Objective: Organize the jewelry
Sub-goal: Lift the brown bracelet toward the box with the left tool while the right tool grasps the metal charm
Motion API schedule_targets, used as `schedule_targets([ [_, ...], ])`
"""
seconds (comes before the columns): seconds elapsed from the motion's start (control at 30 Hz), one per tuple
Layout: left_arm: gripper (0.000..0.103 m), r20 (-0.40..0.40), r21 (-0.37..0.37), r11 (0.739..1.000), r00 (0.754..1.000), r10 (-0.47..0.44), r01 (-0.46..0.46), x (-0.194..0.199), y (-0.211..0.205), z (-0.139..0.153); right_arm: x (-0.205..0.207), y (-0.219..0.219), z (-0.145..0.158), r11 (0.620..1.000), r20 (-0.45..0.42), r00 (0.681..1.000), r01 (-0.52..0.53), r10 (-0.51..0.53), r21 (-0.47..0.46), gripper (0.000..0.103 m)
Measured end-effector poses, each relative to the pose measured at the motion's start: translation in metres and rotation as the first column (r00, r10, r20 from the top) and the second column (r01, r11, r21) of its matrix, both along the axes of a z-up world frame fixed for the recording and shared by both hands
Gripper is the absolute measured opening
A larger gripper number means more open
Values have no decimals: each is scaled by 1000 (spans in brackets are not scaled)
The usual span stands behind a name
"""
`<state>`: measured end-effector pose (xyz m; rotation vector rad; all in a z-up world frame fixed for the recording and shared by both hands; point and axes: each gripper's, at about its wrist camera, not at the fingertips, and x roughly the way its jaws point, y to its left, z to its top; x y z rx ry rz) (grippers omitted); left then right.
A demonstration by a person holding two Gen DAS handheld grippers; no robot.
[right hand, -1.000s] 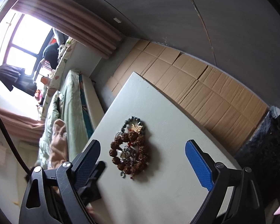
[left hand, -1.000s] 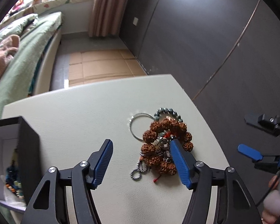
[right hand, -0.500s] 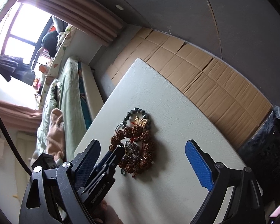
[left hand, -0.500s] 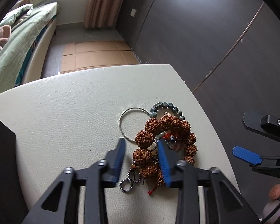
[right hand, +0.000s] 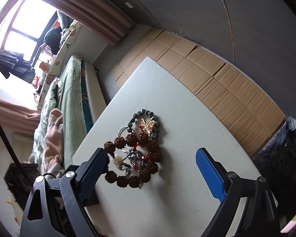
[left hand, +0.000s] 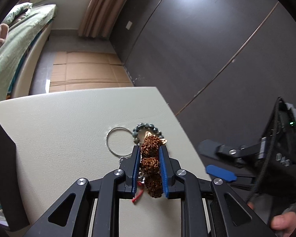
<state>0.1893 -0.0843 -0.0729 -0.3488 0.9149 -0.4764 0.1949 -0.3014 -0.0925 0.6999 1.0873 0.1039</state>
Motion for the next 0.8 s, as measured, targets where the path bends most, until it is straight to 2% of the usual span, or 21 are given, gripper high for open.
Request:
schedule_targets([
  [0.2, 20, 29, -83, 997, 1000, 6, -3, -9, 15, 23, -3, 8, 3, 999, 24, 999, -29, 30, -26, 91],
  [0.5, 20, 68, -87, 995, 996, 60, -54, -26, 50, 45, -5, 25, 7, 991, 44, 995, -86, 91, -98, 82],
  [0.6, 20, 63, -82, 993, 994, 90, -84, -27, 61, 45, -3, 36, 6, 985, 49, 990, -128, 134, -113, 73],
  [0.8, 20, 52, -54, 989, 988, 142, -140, -28, 79, 41, 4, 61, -3, 968, 42, 973, -220, 227, -120, 47],
])
